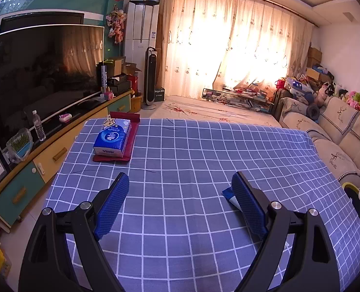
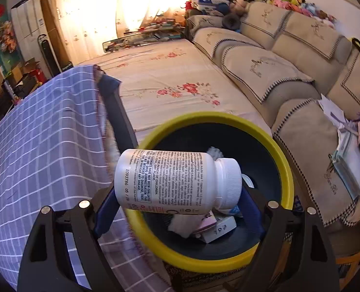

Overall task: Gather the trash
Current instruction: 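Carry the pill bottle over the bin and open the right tool, then reach the left tool to the white-and-blue tube and grasp it, then carry the tube over the bin and open the left tool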

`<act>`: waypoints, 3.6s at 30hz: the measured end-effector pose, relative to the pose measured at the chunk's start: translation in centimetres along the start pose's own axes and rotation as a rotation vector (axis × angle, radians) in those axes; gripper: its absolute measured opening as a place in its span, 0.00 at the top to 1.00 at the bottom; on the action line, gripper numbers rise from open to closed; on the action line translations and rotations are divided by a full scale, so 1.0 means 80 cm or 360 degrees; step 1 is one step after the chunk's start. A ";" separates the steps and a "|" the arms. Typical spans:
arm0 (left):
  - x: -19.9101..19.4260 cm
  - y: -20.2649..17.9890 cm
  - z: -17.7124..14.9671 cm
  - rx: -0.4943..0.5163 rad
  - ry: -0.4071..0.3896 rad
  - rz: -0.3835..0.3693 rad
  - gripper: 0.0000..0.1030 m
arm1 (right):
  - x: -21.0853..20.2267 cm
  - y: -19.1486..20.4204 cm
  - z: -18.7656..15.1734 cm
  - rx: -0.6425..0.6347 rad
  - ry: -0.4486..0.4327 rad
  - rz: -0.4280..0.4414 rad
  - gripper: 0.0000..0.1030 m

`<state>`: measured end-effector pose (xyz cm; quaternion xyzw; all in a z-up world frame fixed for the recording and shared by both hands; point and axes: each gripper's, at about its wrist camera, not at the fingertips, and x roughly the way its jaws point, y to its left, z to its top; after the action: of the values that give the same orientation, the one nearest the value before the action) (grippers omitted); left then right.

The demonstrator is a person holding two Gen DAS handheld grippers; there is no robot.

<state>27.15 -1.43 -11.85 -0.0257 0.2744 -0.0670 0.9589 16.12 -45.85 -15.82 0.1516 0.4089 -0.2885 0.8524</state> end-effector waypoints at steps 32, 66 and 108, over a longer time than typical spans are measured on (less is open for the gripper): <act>0.027 -0.063 0.002 -0.0032 0.0325 -0.0159 0.16 | -0.103 0.234 0.003 -0.0365 -0.0698 0.0575 0.07; 0.059 -0.153 -0.029 0.0308 0.0508 -0.0071 0.85 | -0.099 0.212 0.021 -0.0226 -0.0644 0.0650 0.07; 0.050 -0.719 -0.118 0.1154 0.0751 -0.0951 0.68 | -0.178 -0.215 -0.075 0.0439 -0.0788 0.0003 0.07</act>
<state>18.97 -59.03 -17.01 0.2466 0.4228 -0.4323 0.7573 -5.27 -51.20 -8.76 0.1914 0.1449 -0.3689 0.8979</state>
